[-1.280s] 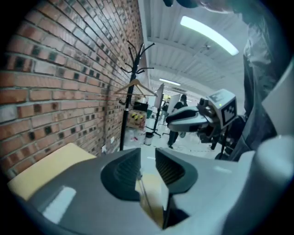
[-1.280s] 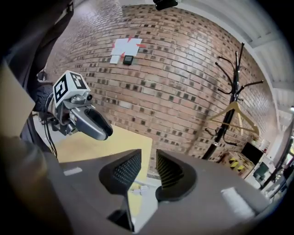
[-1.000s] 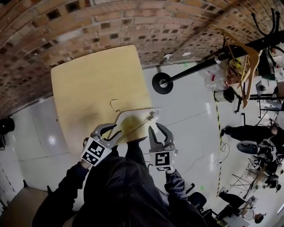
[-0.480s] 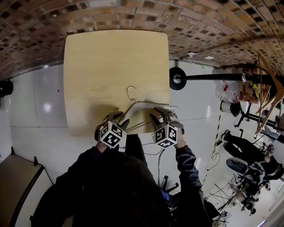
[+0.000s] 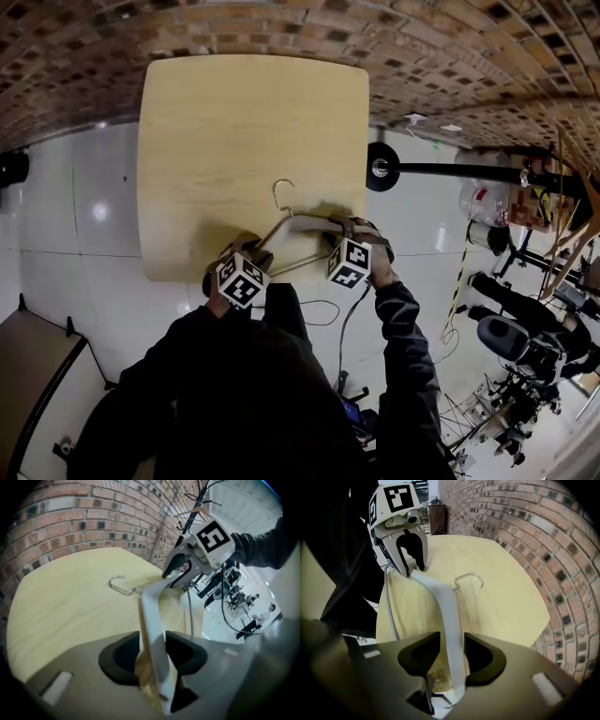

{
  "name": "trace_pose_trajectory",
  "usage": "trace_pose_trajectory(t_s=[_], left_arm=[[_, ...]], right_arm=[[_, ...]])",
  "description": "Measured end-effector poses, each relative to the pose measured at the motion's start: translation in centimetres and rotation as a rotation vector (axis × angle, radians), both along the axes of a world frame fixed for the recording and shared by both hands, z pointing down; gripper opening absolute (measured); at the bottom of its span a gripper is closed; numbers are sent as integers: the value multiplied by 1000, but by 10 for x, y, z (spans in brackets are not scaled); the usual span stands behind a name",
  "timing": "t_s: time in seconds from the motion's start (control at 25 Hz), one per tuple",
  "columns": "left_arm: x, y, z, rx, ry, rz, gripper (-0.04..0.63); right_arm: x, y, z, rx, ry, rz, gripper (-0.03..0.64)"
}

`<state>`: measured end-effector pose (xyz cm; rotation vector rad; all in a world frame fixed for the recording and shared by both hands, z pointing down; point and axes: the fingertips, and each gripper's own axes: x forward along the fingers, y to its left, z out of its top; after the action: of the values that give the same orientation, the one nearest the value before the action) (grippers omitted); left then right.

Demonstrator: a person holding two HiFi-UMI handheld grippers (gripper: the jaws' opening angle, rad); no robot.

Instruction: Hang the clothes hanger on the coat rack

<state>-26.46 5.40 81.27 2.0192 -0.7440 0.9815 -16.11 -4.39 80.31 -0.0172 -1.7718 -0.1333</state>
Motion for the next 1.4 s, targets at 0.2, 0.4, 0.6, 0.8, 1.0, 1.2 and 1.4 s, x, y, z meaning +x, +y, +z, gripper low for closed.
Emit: trace_pose_trajectory(t_s=[0.2,0.4,0.6,0.8,1.0,1.2,1.4], left_arm=[[5,3,8,5,-50,63,175],[2,1,10,4,-44,54,135],[-9,-9,7,10,-36,66,120],[-21,-27,-30,127,-48,202,117],[-13,-53,-84,286,-30,378,118],[24,-58,-139,410,-12,543,118],[85,-66,-188,560,20,747,117]], right_arm=[[9,-2,16,-79,45,18,162],[8,0,16,-115,27,31,130],[7,7,9,-50,44,79,122],[10,12,-31,70,-22,260,121],[29,15,-88,217,-58,446,123],[71,38,-151,365,-67,608,123],[126,66,-204,512,-55,811,123]])
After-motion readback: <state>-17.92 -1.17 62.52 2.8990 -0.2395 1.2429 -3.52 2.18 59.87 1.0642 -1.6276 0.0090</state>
